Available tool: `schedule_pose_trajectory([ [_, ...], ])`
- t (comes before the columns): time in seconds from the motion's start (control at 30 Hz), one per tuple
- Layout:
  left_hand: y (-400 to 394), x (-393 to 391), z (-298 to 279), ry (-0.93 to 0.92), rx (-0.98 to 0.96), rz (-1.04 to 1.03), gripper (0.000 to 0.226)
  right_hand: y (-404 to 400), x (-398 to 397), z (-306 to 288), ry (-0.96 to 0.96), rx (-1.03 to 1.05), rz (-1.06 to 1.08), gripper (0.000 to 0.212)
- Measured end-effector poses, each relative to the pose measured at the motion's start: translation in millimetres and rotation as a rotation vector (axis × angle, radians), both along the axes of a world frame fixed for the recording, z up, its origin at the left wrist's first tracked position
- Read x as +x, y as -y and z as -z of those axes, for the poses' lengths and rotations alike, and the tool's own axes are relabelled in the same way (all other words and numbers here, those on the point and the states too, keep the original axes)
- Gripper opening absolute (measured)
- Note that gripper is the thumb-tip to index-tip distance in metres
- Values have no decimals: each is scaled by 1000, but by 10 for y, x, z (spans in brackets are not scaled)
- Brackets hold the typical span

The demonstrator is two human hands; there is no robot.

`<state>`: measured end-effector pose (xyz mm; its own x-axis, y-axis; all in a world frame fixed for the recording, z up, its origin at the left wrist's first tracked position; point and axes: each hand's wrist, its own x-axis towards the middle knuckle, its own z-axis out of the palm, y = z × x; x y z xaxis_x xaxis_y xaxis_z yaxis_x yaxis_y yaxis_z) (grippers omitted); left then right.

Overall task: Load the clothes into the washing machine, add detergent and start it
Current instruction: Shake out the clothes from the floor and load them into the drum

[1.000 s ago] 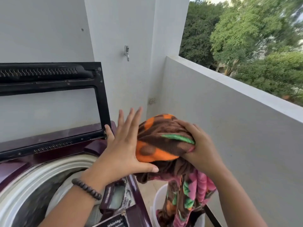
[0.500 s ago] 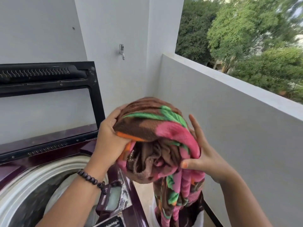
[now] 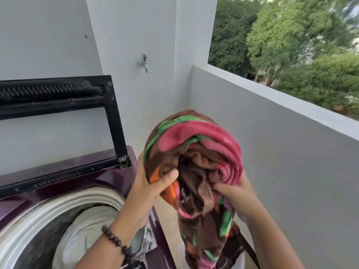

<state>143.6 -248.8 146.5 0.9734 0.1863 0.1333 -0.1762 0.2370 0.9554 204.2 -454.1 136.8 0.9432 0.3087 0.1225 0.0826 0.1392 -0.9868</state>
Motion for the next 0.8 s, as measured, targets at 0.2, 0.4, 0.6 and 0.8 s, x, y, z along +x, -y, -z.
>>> schedule_pose_trajectory([
  [0.2, -355, -231, 18, -124, 551, 142, 139, 233, 188, -217, 408, -395, 117, 70],
  [0.4, -162, -65, -341, -1, 1322, 37, 151, -10, 131, -351, 619, -696, 16, 72],
  [0.6, -183, 103, -331, 148, 1320, -15, 101, -152, 22, -430, 714, -789, -7, 76],
  [0.8, -282, 134, -313, 264, 748, -167, 56, 44, 24, -316, 330, -491, -273, 128],
])
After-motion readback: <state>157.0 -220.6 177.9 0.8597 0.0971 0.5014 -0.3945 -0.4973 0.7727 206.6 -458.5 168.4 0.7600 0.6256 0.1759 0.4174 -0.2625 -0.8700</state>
